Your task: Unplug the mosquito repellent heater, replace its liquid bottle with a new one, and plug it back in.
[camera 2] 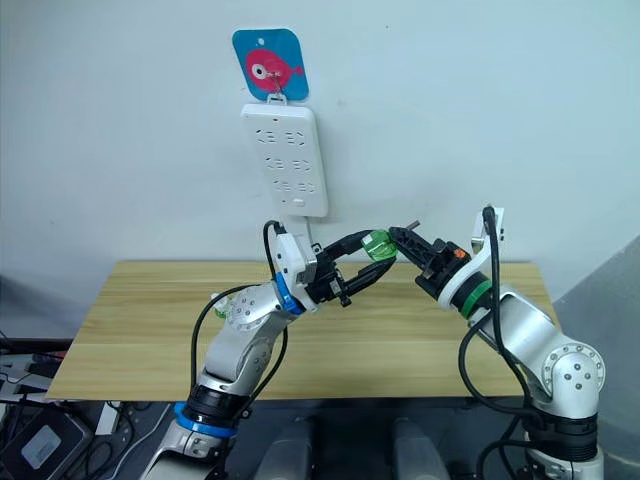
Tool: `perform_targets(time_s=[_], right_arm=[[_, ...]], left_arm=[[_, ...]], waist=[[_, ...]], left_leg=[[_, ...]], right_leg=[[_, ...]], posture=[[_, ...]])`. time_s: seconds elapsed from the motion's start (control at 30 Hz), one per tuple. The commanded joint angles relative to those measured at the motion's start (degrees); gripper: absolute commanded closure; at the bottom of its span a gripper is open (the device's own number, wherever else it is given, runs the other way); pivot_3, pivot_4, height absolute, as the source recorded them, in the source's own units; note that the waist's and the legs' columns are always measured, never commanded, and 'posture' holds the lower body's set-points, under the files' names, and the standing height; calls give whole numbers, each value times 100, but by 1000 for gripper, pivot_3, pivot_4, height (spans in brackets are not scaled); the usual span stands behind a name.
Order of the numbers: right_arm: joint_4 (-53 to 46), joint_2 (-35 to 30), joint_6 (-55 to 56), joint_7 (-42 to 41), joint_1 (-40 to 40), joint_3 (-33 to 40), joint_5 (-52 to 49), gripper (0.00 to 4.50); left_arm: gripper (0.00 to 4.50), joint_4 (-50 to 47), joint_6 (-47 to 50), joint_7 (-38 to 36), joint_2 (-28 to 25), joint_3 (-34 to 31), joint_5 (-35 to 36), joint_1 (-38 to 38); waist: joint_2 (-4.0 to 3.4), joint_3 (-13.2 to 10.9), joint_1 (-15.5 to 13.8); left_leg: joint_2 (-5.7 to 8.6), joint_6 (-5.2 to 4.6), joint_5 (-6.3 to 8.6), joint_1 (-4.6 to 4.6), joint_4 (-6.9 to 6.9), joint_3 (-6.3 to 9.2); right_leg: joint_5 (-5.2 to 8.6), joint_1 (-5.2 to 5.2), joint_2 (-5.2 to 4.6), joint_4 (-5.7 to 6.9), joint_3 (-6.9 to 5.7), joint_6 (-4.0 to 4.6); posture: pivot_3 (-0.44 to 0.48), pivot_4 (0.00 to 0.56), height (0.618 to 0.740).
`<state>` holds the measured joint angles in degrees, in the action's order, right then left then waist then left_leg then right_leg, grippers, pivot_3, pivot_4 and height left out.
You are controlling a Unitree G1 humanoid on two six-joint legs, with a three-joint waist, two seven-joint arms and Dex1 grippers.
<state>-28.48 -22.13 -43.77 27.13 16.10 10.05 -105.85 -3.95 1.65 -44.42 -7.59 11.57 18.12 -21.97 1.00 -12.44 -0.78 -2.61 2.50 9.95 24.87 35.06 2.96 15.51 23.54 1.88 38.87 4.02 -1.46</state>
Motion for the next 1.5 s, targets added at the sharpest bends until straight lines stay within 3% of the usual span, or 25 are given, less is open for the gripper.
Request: perform_targets(time_s=[0.03, 0.17, 0.3, 0.37, 0.57, 0.77, 1.27, 1.5], right_arm=[[-160, -302, -20, -452, -87, -61, 214, 3662], [-52, -957, -46, -1748, -570, -510, 2380, 3662], [566, -1226, 1409, -2737, -763, -1782, 5737, 3662], [1415, -924, 2479, -2910, -680, -2217, 7102, 3662], [3941, -58, 4433, -2769, -61, -2469, 9378, 3662], [5317, 544, 5105, -2891, 107, -2160, 9904, 3662], [6217, 982, 5393, -3288, -24, -1241, 9987, 3662], [5707, 898, 5233, -3601, -140, -1209, 10149, 1262]], left_arm=[[1266, -189, 453, -139, -184, 5, 197, -42], [8, -193, 762, -968, -922, 40, 306, -173], [0, -64, 1258, -1247, -1413, -9, 372, -373], [0, -147, 1511, -1500, -1626, 134, 371, -385], [0, -18, 1399, -1544, -1809, 486, -174, -383], [0, 354, 868, -938, -1509, 180, -429, -308], [0, 409, 891, -820, -1311, 138, -382, -207], [0, 645, 720, -557, -1256, -29, -491, -34]], waist=[[0, 0, -15], [1, 2, -45], [0, 3, -62], [4, 6, -65], [7, 10, -76], [9, 12, -115], [6, 16, -97], [6, 17, -84]], left_leg=[[0, 0, 0, 0, 0, 0], [-1, 0, 0, -1, -1, 1], [-3, 0, 0, -5, -3, 2], [-1, 1, 0, -5, -2, 0], [0, 2, -1, -3, -4, -4], [-2, 3, -1, -6, -7, -1], [0, 8, -4, -20, -6, -4], [0, 8, -4, -21, -6, -4]], right_leg=[[0, 0, 0, 0, 0, 0], [3, 1, 0, 0, -4, 5], [7, 2, 1, 1, -7, 12], [7, 2, 0, 0, -6, 12], [4, 6, -1, 1, -5, 7], [4, 5, -1, 7, -7, 8], [2, -8, -3, 14, -2, 7], [2, -8, -3, 16, -2, 7]], posture=[[187, 178, 740], [204, 173, 740], [207, 167, 740], [216, 161, 740], [224, 160, 740], [232, 156, 740], [204, 168, 740], [198, 178, 740]])
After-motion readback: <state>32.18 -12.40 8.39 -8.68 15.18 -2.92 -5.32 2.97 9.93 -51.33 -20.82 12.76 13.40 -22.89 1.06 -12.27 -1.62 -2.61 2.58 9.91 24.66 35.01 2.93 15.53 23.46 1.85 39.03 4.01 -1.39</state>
